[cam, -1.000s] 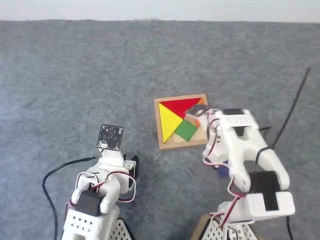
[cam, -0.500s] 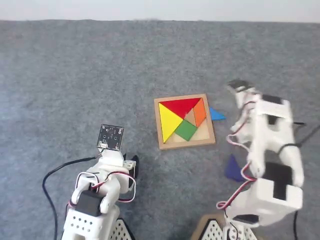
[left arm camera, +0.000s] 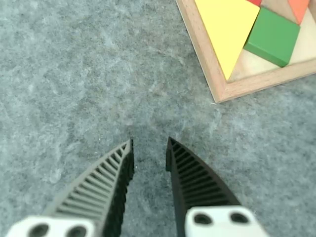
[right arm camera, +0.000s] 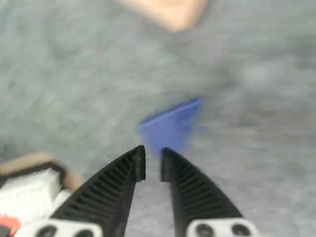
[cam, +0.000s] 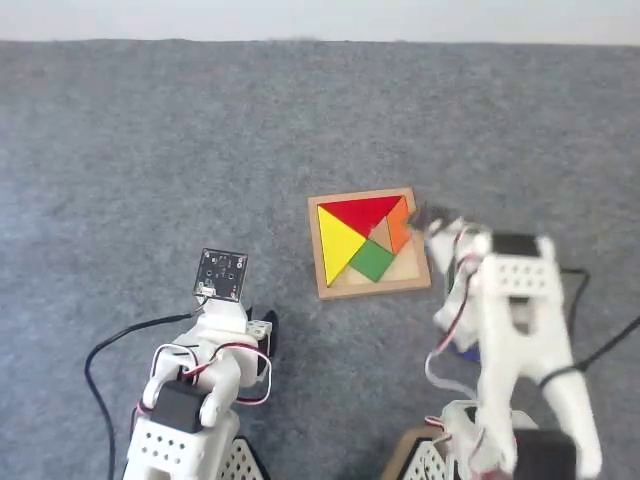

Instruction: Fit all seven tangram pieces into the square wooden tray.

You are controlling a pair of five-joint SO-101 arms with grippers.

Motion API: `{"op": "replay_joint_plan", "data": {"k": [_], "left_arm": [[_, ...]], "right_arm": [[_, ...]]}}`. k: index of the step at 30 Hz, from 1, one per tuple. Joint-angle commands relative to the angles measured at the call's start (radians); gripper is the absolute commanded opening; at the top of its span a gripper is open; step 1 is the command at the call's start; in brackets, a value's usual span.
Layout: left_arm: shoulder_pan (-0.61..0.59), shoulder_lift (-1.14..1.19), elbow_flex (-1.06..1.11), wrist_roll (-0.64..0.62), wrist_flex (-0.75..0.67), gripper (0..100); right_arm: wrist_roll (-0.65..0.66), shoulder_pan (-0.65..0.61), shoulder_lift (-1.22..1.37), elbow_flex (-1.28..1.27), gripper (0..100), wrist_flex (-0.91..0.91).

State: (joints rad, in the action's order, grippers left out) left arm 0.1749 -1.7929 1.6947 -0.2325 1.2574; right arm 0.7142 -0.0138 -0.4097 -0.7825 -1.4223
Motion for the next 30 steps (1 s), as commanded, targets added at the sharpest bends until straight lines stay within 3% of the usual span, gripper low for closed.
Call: {"op": "replay_joint_plan", "data": {"k": [1, 6, 17, 22, 30], "left_arm": [[0.002, -0.017, -0.012, -0.006, 0.002, 11], [0.002, -0.017, -0.012, -0.006, 0.002, 11], [0.002, -0.017, -0.012, -0.006, 0.002, 11], [0.002, -0.017, -0.012, -0.006, 0.002, 11], [0.002, -0.017, -0.012, -0.006, 0.002, 11]], "right_arm": [[-0.037, -0.073, -0.117, -0.147, 25.5, 0.013], [-0.032, -0.073, -0.050, -0.169, 38.7, 0.018], [-0.048, -0.062, 0.274, -0.114, 38.7, 0.196], [-0.112, 0.058, 0.449, 0.066, 38.5, 0.208], [-0.071, 0.278, 0.676, 0.385, 17.2, 0.208]]}}
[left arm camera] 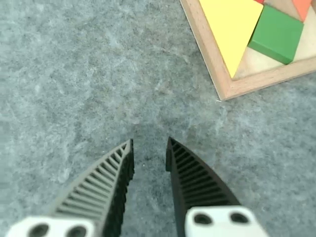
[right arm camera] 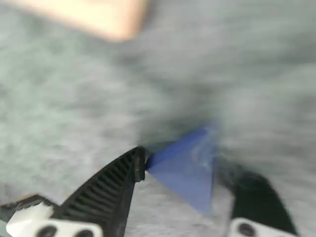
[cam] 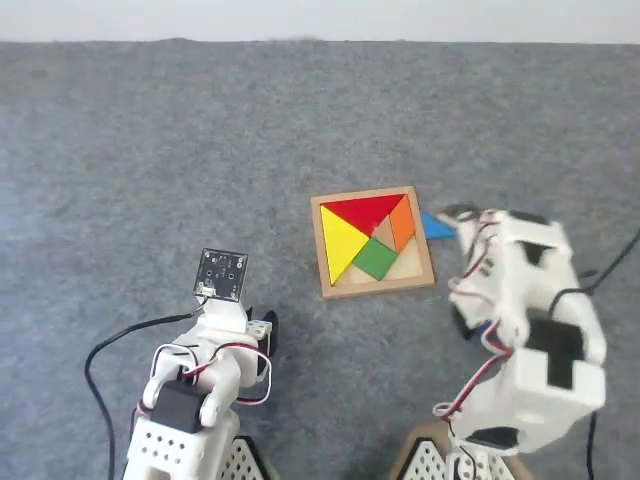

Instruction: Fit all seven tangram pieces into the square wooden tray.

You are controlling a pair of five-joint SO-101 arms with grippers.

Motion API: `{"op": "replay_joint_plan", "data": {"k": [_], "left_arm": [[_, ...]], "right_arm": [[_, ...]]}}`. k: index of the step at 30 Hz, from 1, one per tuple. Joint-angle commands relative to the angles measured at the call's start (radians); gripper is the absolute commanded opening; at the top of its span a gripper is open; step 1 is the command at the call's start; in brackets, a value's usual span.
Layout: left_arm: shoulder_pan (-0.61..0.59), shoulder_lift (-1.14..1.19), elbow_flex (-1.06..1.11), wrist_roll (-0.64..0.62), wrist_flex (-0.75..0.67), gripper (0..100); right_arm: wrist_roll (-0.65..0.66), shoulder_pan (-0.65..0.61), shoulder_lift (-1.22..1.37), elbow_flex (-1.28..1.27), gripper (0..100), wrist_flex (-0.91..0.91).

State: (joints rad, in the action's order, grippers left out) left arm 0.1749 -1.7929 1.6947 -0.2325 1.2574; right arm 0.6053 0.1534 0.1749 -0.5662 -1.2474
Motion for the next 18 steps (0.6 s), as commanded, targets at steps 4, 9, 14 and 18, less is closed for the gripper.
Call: {"op": "replay_joint_plan", "data": {"k": [4, 9, 14, 18], "left_arm": [[0.002, -0.017, -0.012, -0.006, 0.002, 11], [0.002, -0.017, -0.012, -0.006, 0.002, 11], [0.002, -0.017, -0.012, -0.006, 0.002, 11], [0.002, -0.017, -0.012, -0.006, 0.002, 11]], "right_arm": [[0.048, 0.165, 0.096, 0.269, 17.0, 0.030], [0.035, 0.249, 0.096, 0.413, 16.9, 0.012], [-0.112, 0.378, 0.104, 0.621, 16.5, -0.077], [-0.324, 0.450, 0.107, 0.669, 16.5, -0.113]]}}
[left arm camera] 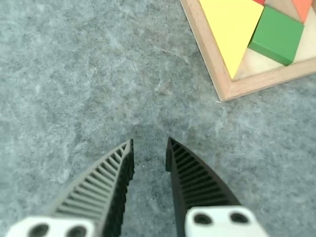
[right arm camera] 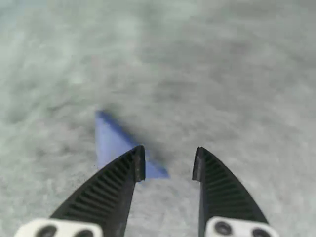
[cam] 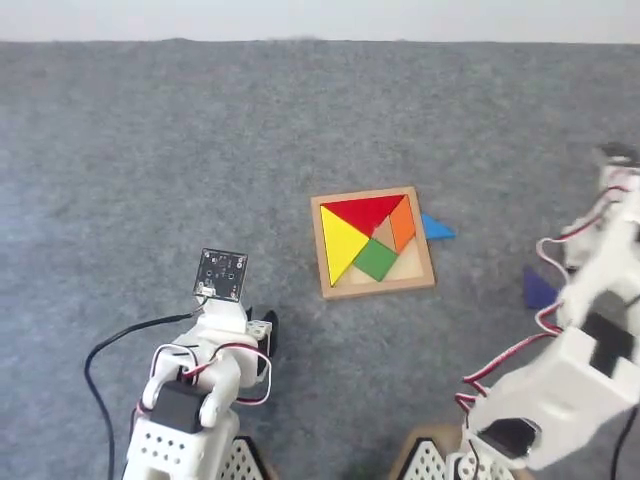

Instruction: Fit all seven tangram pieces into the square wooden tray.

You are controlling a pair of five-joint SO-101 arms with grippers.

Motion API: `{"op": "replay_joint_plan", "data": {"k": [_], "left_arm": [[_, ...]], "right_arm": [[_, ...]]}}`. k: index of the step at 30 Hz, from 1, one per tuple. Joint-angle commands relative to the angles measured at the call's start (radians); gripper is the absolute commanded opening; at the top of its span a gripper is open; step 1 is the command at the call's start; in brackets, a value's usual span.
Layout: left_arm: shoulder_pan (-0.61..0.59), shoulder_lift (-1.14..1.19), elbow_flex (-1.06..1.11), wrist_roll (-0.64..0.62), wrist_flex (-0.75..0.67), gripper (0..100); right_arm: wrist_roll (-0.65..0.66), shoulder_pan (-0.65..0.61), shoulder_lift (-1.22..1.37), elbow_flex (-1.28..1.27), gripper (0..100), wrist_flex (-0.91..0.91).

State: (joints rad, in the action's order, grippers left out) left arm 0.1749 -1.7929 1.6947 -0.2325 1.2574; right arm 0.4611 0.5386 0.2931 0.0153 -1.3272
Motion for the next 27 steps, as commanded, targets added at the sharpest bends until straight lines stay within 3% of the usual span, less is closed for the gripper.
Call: {"op": "replay_joint_plan", "data": {"k": [1, 4, 8, 12, 20, 23, 27], "left_arm": [[0.002, -0.017, -0.012, -0.006, 0.002, 11], [0.002, -0.017, -0.012, -0.006, 0.002, 11], [0.002, -0.017, -0.012, -0.006, 0.002, 11], [0.002, -0.017, -0.012, -0.006, 0.002, 11], [0.002, -0.017, -0.012, -0.006, 0.002, 11], [0.002, -0.017, -0.012, -0.006, 0.002, 11], [0.002, -0.017, -0.012, -0.006, 0.002, 11]], "right_arm": [[-0.218, 0.076, -0.012, 0.086, 16.5, -0.036], [-0.262, 0.073, -0.012, 0.084, 16.5, -0.056], [-0.121, 0.018, -0.012, 0.061, 16.6, -0.005], [-0.092, 0.012, 0.012, 0.005, 16.6, 0.087], [0.009, 0.050, 0.170, -0.043, 13.7, 0.085], [0.058, 0.068, 0.147, -0.095, 9.8, 0.058], [0.124, 0.073, 0.038, -0.242, 11.6, 0.027]]}}
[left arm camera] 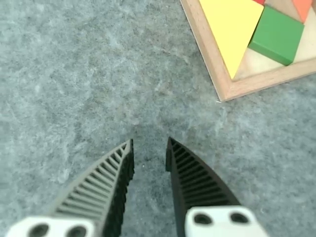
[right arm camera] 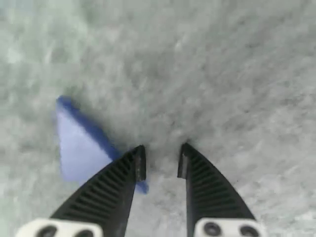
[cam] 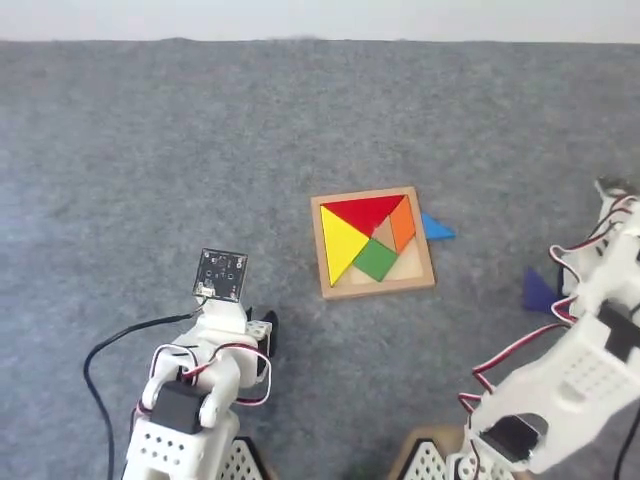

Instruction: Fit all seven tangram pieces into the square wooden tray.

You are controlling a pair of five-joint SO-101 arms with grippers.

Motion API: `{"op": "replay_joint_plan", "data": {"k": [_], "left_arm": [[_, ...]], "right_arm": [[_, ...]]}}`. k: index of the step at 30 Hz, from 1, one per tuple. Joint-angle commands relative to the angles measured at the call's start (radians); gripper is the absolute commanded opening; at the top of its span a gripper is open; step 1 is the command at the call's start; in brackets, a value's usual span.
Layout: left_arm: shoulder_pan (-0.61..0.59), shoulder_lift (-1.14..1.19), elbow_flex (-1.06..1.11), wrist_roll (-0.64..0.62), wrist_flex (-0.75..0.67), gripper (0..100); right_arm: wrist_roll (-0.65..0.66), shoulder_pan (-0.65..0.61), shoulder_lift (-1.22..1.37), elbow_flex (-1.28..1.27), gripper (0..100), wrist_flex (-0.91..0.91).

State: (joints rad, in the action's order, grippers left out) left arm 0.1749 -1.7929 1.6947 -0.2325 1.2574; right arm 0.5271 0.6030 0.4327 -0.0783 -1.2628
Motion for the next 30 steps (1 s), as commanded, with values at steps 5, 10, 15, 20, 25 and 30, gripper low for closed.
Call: {"op": "replay_joint_plan", "data": {"k": [5, 10, 15, 20, 25, 30], "left_arm": [[0.002, -0.017, -0.012, -0.006, 0.002, 11], [0.002, -0.017, -0.012, -0.006, 0.002, 11], [0.002, -0.017, -0.012, -0.006, 0.002, 11], [0.002, -0.017, -0.012, -0.006, 0.002, 11], [0.002, -0.017, -0.012, -0.006, 0.002, 11], [0.002, -0.017, -0.012, -0.006, 0.002, 11]], "right_arm": [[0.092, -0.004, -0.352, -0.456, 12.0, 0.084], [0.095, -0.021, -0.639, -0.598, 12.0, 0.108], [0.032, -0.056, -0.842, -0.522, 12.1, -0.016], [-0.163, -0.243, -0.820, -0.463, 17.6, -0.061], [-0.265, -0.403, -0.723, -0.463, 21.7, -0.024], [-0.229, -0.461, -0.673, -0.465, 21.9, -0.022]]}}
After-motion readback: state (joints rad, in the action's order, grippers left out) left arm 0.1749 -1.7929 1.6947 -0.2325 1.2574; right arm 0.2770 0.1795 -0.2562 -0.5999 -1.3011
